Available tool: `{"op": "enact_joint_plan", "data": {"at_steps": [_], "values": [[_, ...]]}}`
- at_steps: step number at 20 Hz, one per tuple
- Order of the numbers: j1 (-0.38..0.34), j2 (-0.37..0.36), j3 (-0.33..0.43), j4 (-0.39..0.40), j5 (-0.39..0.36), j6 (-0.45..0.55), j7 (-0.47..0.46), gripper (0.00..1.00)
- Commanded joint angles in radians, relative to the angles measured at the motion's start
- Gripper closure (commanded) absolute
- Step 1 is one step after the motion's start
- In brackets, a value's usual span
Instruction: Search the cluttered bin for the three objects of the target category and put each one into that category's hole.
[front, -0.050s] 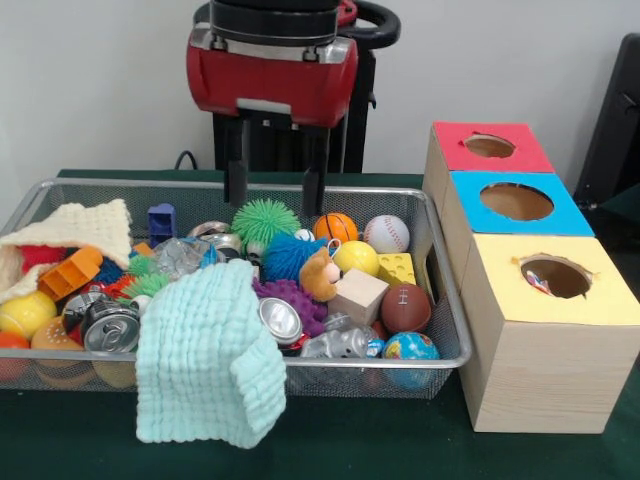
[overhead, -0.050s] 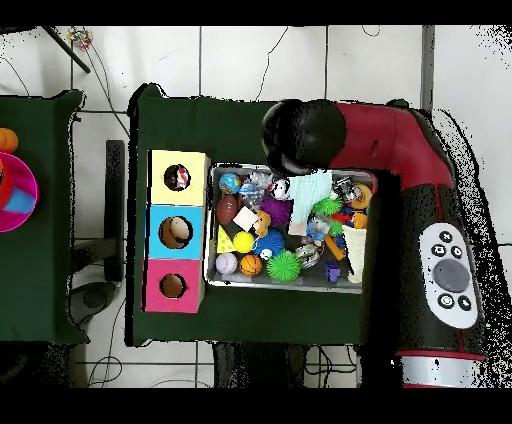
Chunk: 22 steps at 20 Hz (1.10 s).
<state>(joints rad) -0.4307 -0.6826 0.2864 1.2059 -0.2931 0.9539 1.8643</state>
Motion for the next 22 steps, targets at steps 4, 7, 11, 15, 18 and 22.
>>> {"op": "enact_joint_plan", "data": {"at_steps": [4, 7, 11, 15, 18, 22], "values": [[0.020, 0.007, 0.110, 0.074, -0.066, -0.074, -0.227, 0.00], [0.013, 0.024, 0.118, 0.096, -0.070, -0.115, -0.211, 0.00], [-0.015, 0.042, 0.156, 0.114, -0.072, -0.157, -0.233, 1.00], [-0.017, 0.034, 0.154, 0.136, -0.067, -0.180, -0.199, 1.00], [-0.013, 0.029, 0.150, 0.137, -0.066, -0.187, -0.168, 1.00], [-0.006, 0.022, 0.148, 0.126, -0.078, -0.182, -0.176, 1.00]]}}
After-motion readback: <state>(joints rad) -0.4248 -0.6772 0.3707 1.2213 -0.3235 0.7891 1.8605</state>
